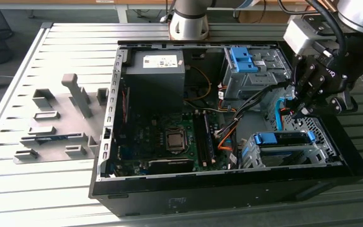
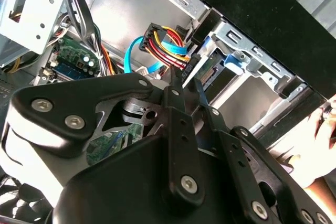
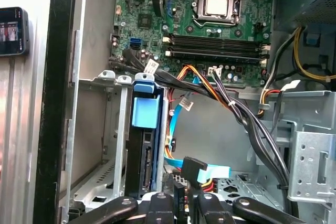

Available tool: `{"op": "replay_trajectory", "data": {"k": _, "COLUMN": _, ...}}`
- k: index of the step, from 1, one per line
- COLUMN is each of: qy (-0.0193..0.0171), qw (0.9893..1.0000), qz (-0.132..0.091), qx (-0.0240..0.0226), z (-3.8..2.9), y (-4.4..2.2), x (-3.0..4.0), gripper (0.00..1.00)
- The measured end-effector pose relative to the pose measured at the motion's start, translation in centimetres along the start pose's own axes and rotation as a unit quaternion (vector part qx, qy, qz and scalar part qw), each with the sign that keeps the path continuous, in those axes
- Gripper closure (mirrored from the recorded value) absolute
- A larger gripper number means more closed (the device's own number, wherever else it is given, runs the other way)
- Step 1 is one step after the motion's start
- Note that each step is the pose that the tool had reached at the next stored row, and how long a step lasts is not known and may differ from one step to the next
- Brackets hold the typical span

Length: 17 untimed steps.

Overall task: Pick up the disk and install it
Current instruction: 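Insert the first disk wire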

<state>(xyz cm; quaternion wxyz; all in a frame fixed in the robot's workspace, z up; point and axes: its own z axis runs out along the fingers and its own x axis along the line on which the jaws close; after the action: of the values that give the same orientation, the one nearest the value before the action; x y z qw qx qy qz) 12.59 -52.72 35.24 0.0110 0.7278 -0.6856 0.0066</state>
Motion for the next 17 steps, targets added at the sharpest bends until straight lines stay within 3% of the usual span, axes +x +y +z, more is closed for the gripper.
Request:
{"op": "replay_trajectory", "data": {"k": 5, "qy": 0.0029, "qw": 1.0000, "qz": -0.001, "qx": 0.0000, "z": 0.48, "y": -0.01, "x": -0.01, "gripper": 0.76}}
{"op": "replay_trajectory", "data": {"k": 7, "qy": 0.0030, "qw": 1.0000, "qz": -0.001, "qx": 0.0001, "z": 0.50, "y": -0.01, "x": -0.01, "gripper": 0.76}}
{"op": "replay_trajectory", "data": {"k": 9, "qy": 0.0028, "qw": 1.0000, "qz": -0.001, "qx": 0.0001, "z": 0.52, "y": 0.00, "x": -0.01, "gripper": 0.84}}
{"op": "replay_trajectory", "data": {"k": 17, "qy": 0.0027, "qw": 1.0000, "qz": -0.001, "qx": 0.0001, "z": 0.53, "y": 0.00, "x": 0.01, "gripper": 0.84}}
